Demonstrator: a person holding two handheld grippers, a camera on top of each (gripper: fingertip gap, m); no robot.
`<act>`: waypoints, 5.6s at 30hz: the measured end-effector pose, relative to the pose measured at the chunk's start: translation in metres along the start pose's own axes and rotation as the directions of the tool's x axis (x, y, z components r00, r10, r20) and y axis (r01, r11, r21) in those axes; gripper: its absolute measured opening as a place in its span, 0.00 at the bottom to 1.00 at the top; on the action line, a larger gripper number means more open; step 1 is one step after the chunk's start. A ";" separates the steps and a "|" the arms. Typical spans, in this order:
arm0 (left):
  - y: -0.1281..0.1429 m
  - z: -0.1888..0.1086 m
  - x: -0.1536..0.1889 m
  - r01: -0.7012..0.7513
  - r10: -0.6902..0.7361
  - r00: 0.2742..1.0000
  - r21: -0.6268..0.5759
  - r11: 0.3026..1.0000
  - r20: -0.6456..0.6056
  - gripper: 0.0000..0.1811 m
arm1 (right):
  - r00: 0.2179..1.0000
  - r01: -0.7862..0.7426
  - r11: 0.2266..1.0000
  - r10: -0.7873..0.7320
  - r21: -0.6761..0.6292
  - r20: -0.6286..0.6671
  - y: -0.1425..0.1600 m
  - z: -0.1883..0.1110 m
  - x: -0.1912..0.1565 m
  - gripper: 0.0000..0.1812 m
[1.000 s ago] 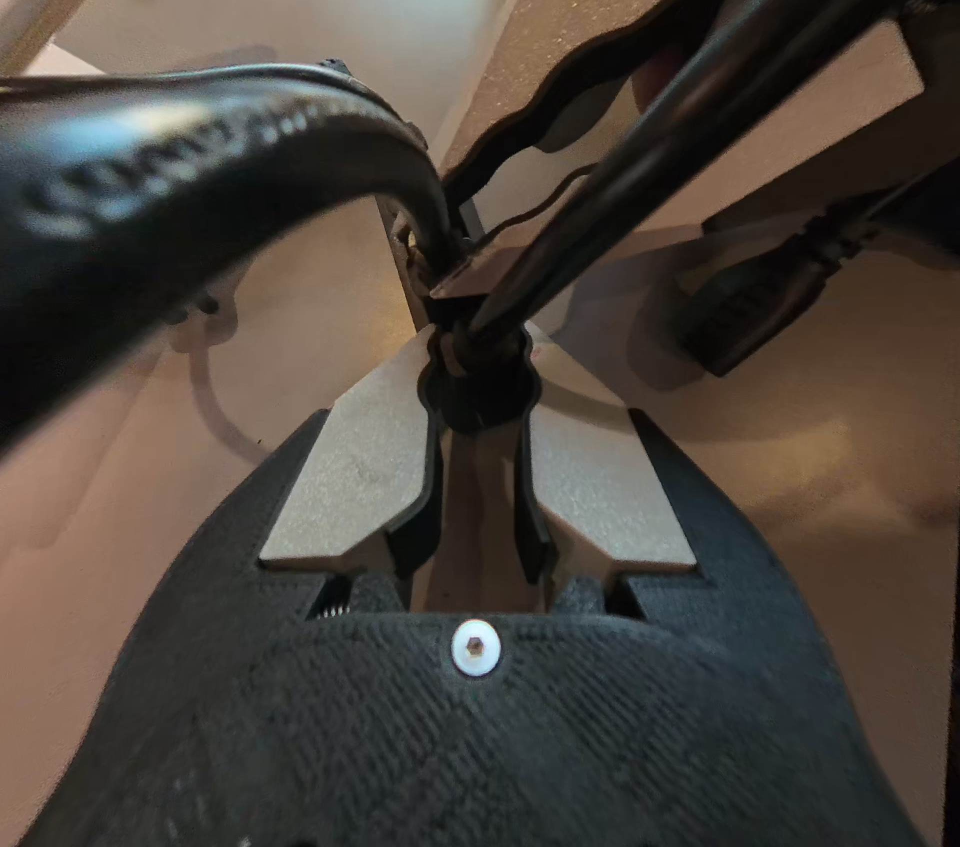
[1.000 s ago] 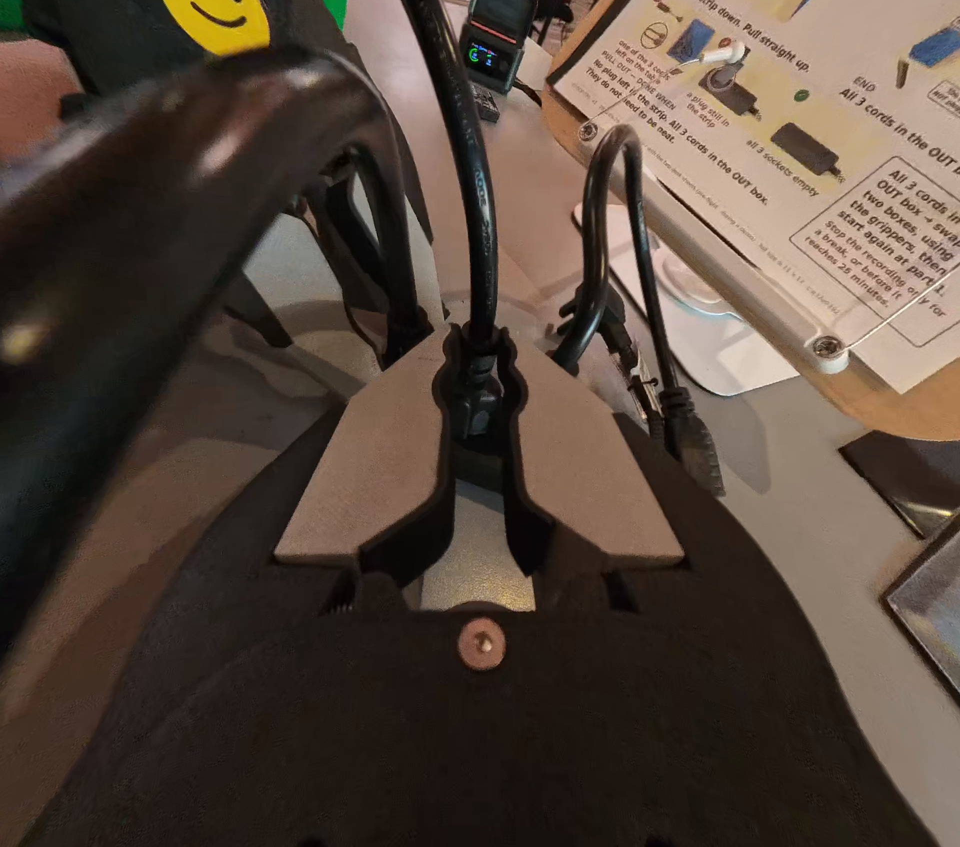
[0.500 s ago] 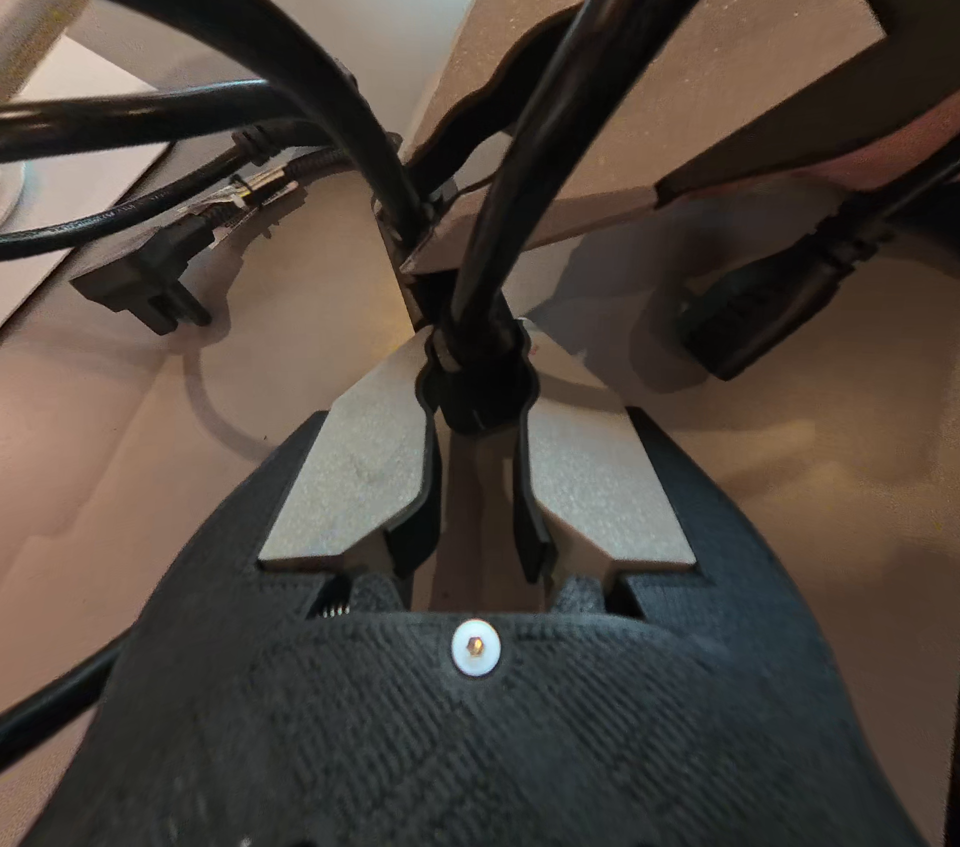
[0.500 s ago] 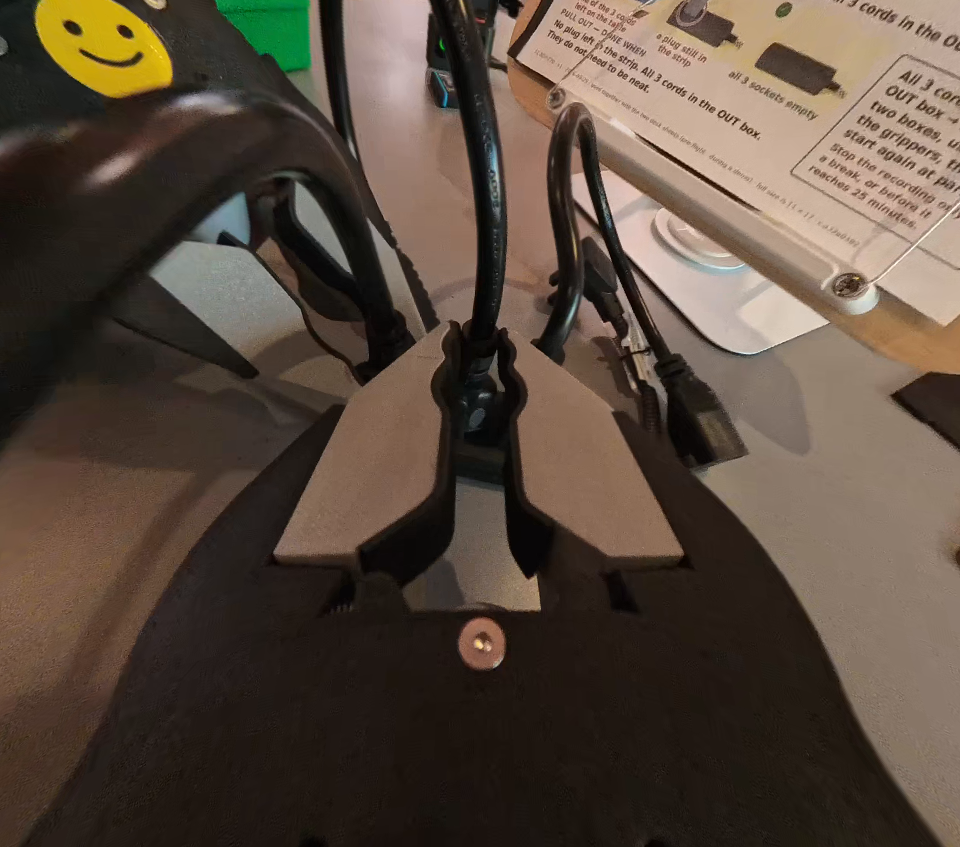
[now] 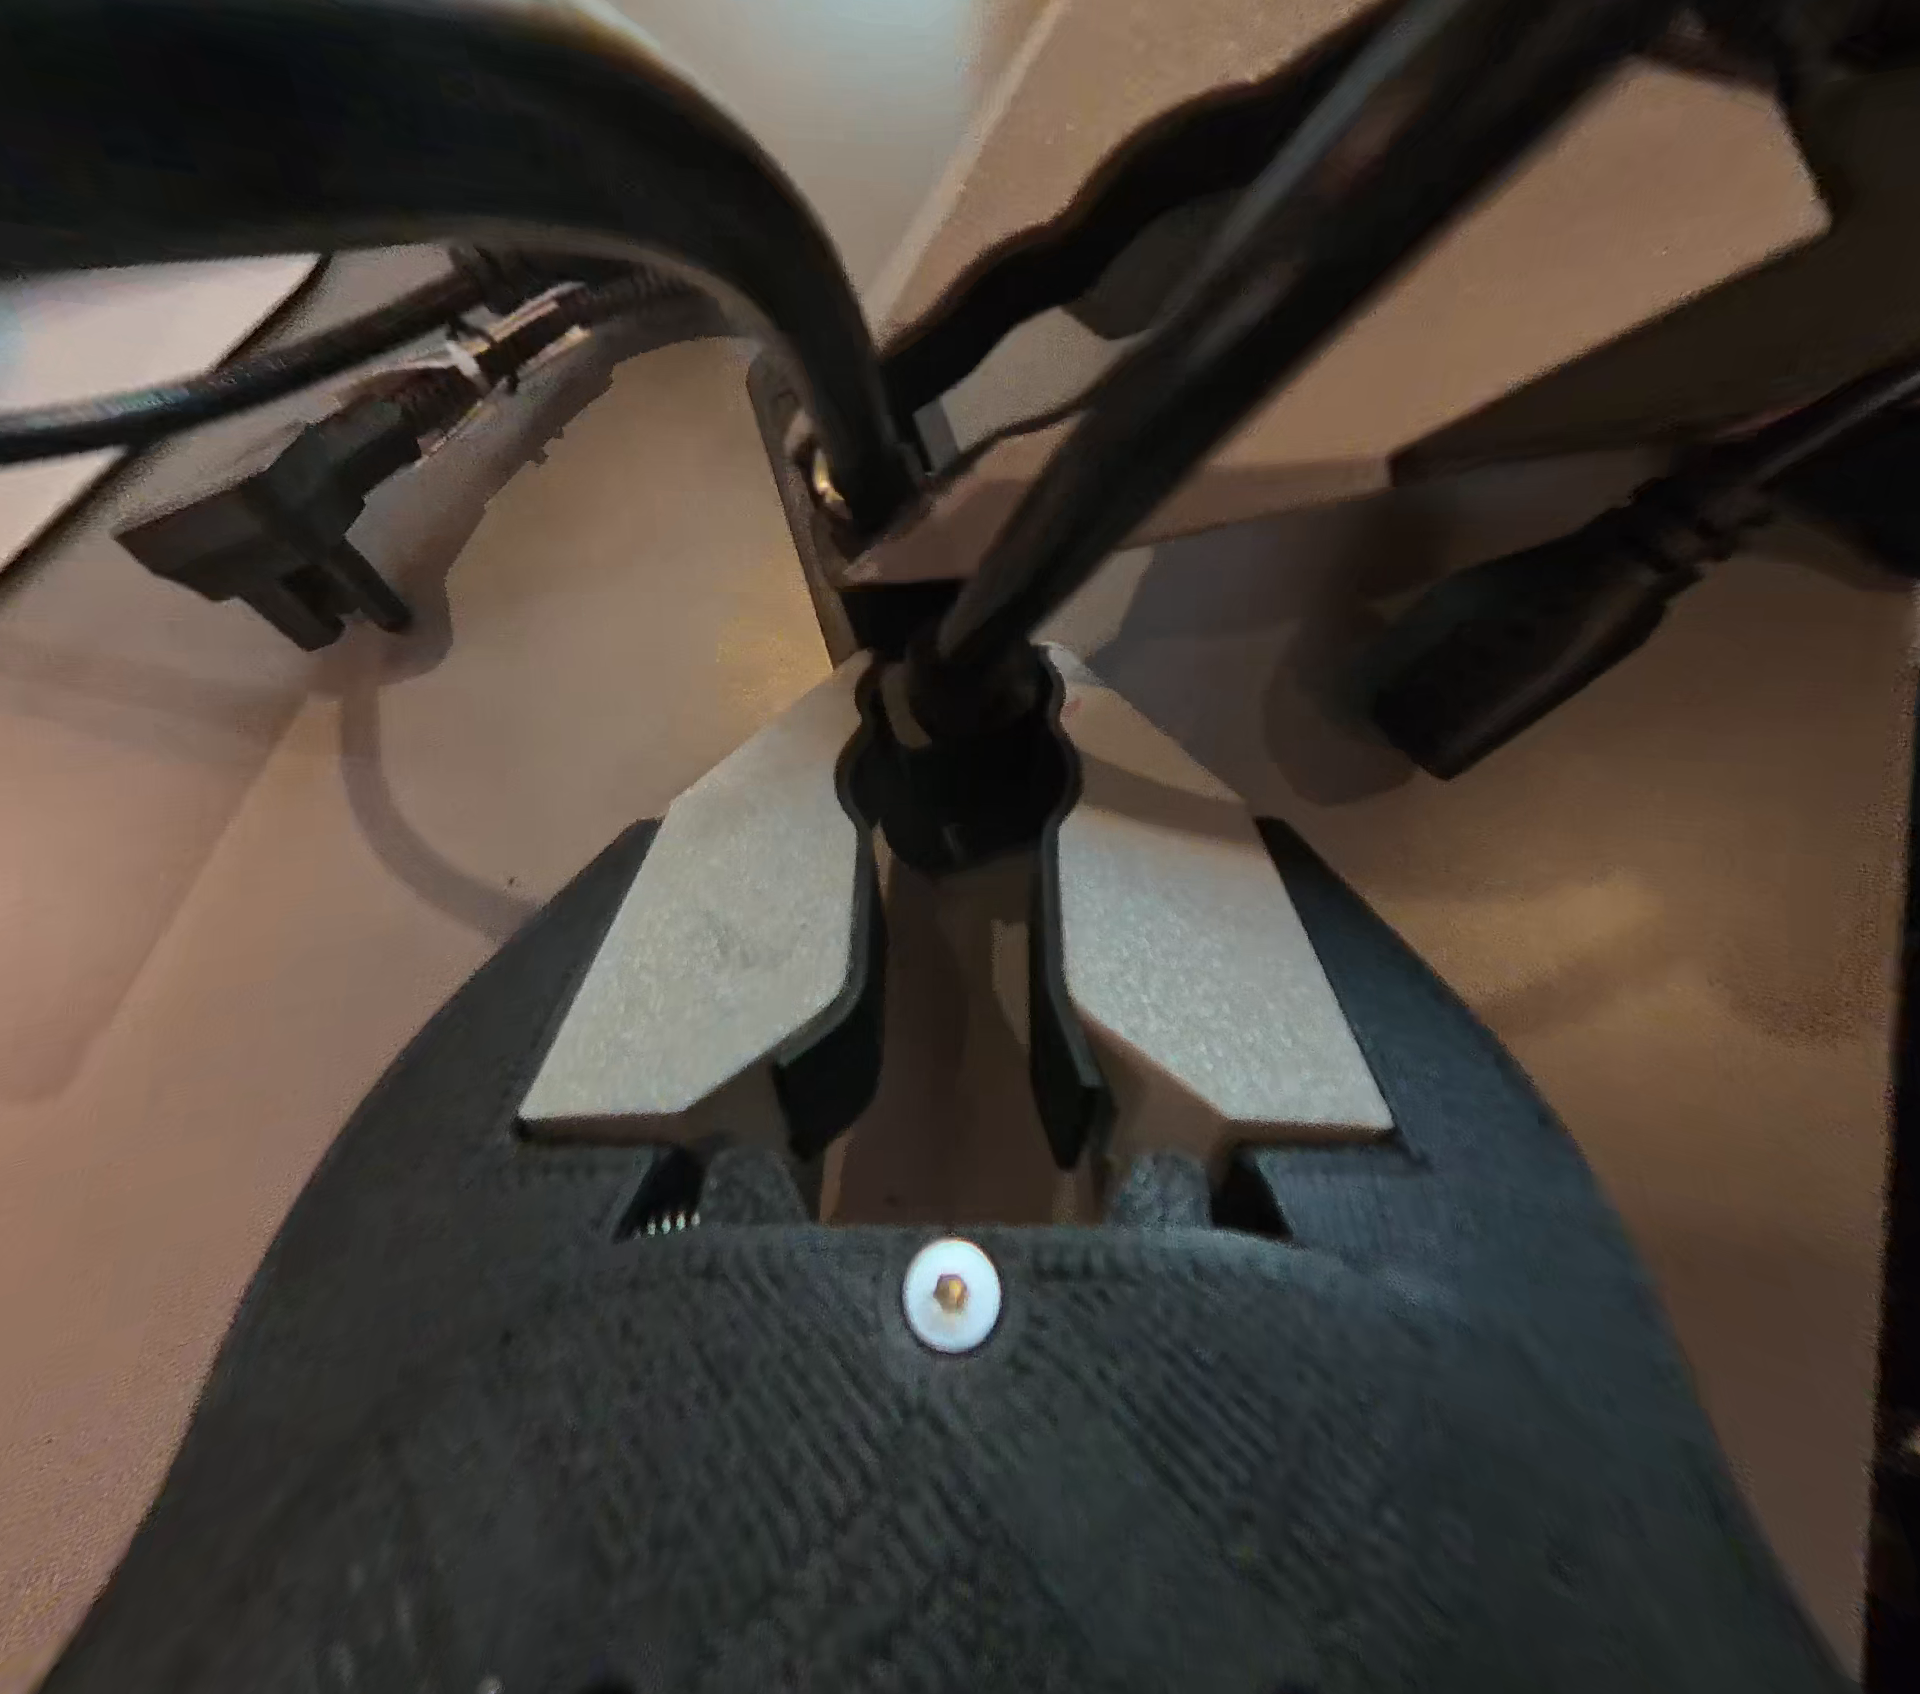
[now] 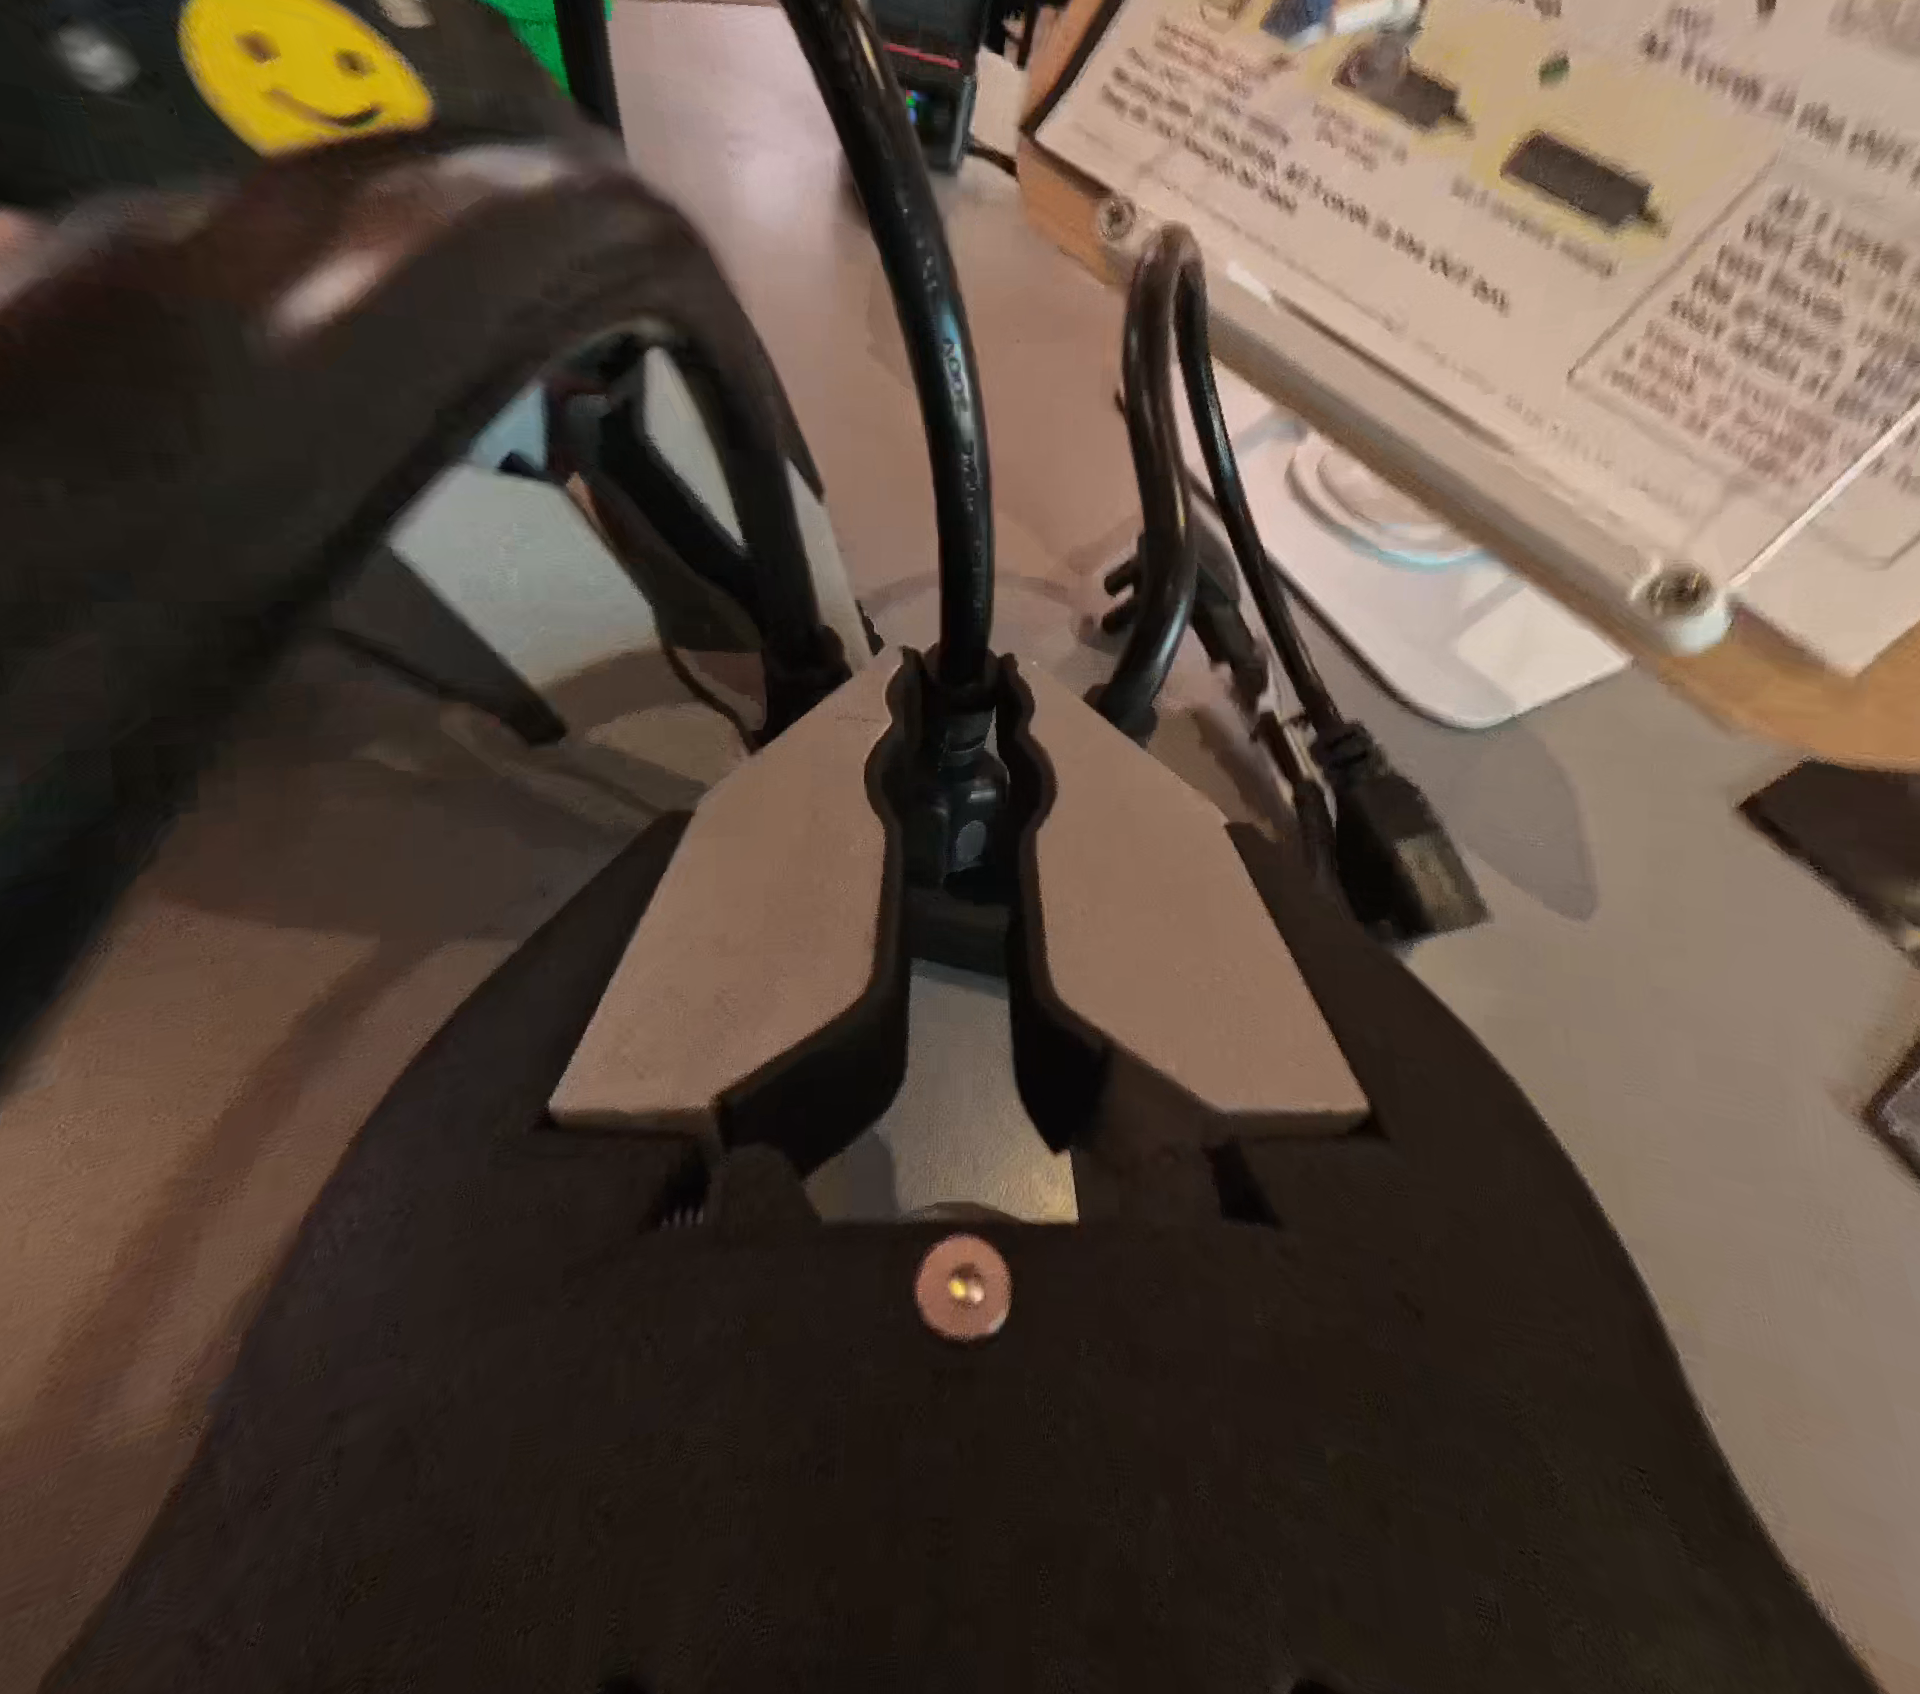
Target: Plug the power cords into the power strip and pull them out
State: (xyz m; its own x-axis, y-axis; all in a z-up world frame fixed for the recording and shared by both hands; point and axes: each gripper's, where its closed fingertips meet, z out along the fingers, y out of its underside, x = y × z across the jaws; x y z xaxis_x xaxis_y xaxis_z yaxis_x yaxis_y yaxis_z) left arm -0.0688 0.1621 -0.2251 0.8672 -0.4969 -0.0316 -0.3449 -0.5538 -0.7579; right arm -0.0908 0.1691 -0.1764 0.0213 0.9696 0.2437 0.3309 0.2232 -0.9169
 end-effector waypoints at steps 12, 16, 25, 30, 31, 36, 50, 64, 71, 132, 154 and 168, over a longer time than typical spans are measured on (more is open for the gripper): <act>0.002 -0.007 0.005 0.023 -0.020 0.998 0.039 0.999 -0.068 0.13 | 0.991 0.136 0.990 -0.136 0.035 -0.015 -0.006 0.000 -0.009 0.06; 0.003 -0.004 0.000 0.011 -0.011 1.000 -0.002 1.000 0.004 0.14 | 0.995 0.096 0.995 -0.096 0.009 -0.021 -0.002 0.003 0.000 0.06; 0.002 0.000 -0.002 -0.002 0.002 0.999 -0.004 1.000 0.039 0.14 | 1.000 -0.007 1.000 0.007 0.004 0.013 0.003 0.001 0.008 0.06; 0.002 -0.001 -0.002 0.016 -0.016 1.000 0.011 1.000 -0.004 0.14 | 0.998 0.063 0.998 -0.063 0.022 0.016 -0.001 0.000 0.000 0.06; 0.002 -0.001 -0.001 0.018 -0.018 1.000 0.011 1.000 -0.001 0.14 | 0.997 0.069 0.997 -0.070 0.022 0.026 0.000 0.000 0.000 0.06; 0.003 0.000 -0.003 0.007 -0.006 1.000 -0.010 1.000 0.023 0.14 | 1.000 -0.001 1.000 0.001 -0.003 -0.015 0.003 0.001 0.006 0.06; 0.002 0.000 -0.002 0.008 -0.007 0.999 -0.007 1.000 0.034 0.14 | 0.996 0.090 0.996 -0.091 -0.010 -0.007 0.001 0.002 0.002 0.06; 0.003 -0.001 -0.001 0.000 0.000 1.000 -0.010 1.000 0.031 0.14 | 0.996 0.079 0.997 -0.079 -0.009 0.046 0.002 0.002 0.001 0.06; 0.005 -0.003 -0.004 0.006 -0.005 0.999 -0.019 1.000 0.054 0.14 | 0.994 0.026 1.000 -0.024 -0.012 0.109 0.003 0.005 0.002 0.07; -0.008 -0.044 -0.004 0.542 -0.407 0.716 0.084 0.836 -0.567 0.14 | 0.989 -0.135 0.938 0.146 0.321 -0.011 -0.033 -0.040 0.051 0.02; 0.008 -0.038 0.010 0.466 -0.387 0.717 -0.015 0.885 -0.579 0.15 | 0.938 -0.056 0.996 0.028 0.070 0.346 -0.002 -0.015 -0.018 0.13; 0.013 -0.034 0.018 0.408 -0.363 0.742 -0.050 0.912 -0.563 0.16 | 0.650 0.760 0.650 -0.757 -0.031 0.071 0.023 -0.014 -0.023 0.14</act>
State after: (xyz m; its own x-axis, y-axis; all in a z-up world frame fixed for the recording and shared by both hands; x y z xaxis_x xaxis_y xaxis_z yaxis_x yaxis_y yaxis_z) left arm -0.0703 0.1230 -0.2134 0.5668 -0.5443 0.6185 0.0209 -0.7410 -0.6712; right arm -0.0704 0.1509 -0.1984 -0.3033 0.4686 0.8298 0.2607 0.8783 -0.4007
